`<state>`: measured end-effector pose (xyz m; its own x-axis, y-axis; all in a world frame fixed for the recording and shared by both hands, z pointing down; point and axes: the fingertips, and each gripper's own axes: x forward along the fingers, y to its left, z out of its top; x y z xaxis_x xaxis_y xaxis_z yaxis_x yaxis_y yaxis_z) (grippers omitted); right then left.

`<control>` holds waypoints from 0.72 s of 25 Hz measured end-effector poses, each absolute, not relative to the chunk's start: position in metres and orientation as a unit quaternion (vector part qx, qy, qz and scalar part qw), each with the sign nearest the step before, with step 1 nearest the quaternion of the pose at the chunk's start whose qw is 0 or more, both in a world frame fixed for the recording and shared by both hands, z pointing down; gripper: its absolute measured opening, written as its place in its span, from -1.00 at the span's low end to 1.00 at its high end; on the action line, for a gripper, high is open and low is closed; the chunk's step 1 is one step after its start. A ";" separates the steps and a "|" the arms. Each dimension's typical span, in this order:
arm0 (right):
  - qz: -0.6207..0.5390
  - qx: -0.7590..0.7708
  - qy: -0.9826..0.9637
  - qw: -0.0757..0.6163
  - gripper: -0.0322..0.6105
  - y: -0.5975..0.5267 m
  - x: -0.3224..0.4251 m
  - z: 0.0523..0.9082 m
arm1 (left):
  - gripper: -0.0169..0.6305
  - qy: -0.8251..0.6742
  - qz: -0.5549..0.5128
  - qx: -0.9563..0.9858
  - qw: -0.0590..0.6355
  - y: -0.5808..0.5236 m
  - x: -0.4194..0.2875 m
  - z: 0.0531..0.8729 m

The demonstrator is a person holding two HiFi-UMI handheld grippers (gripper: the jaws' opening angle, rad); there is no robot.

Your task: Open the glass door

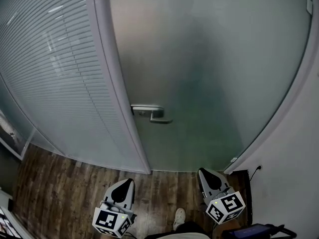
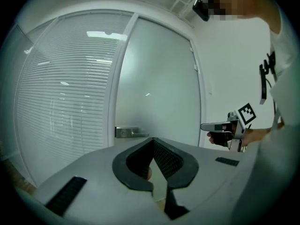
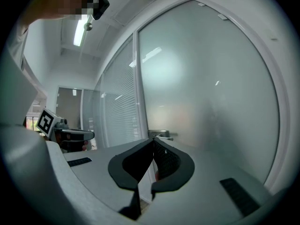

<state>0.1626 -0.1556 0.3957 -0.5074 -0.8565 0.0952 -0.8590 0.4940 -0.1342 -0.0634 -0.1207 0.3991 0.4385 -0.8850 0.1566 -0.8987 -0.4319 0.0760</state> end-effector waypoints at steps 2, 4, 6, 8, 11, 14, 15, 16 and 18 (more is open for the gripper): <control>0.089 0.496 -0.864 0.003 -0.89 -0.183 0.176 0.394 | -0.95 -0.530 0.055 0.843 0.073 -0.144 -0.054 0.397; 0.093 0.494 -0.864 -0.002 -0.89 -0.206 0.192 0.399 | -0.95 -0.535 0.058 0.840 0.071 -0.161 -0.041 0.399; 0.100 0.491 -0.866 -0.011 -0.89 -0.220 0.202 0.407 | -0.95 -0.539 0.064 0.837 0.069 -0.169 -0.032 0.403; 0.103 0.486 -0.868 -0.019 -0.89 -0.226 0.209 0.413 | -0.95 -0.541 0.069 0.836 0.068 -0.173 -0.024 0.408; 0.104 0.484 -0.869 -0.022 -0.89 -0.233 0.218 0.420 | -0.95 -0.541 0.070 0.835 0.068 -0.180 -0.014 0.414; 0.103 0.487 -0.867 -0.023 -0.89 -0.246 0.218 0.419 | -0.95 -0.537 0.065 0.838 0.069 -0.195 -0.014 0.413; 0.101 0.490 -0.866 -0.023 -0.89 -0.251 0.217 0.416 | -0.95 -0.534 0.063 0.840 0.070 -0.200 -0.017 0.412; 0.099 0.493 -0.864 -0.022 -0.89 -0.254 0.214 0.411 | -0.95 -0.531 0.061 0.842 0.071 -0.206 -0.019 0.409; 0.095 0.505 -0.858 -0.018 -0.89 -0.257 0.208 0.395 | -0.95 -0.520 0.056 0.849 0.076 -0.216 -0.026 0.399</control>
<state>0.2081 -0.2570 0.3953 -0.4896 -0.8696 0.0643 -0.8627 0.4723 -0.1805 -0.0263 -0.2161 0.3995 0.4526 -0.8747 0.1734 -0.8916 -0.4474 0.0706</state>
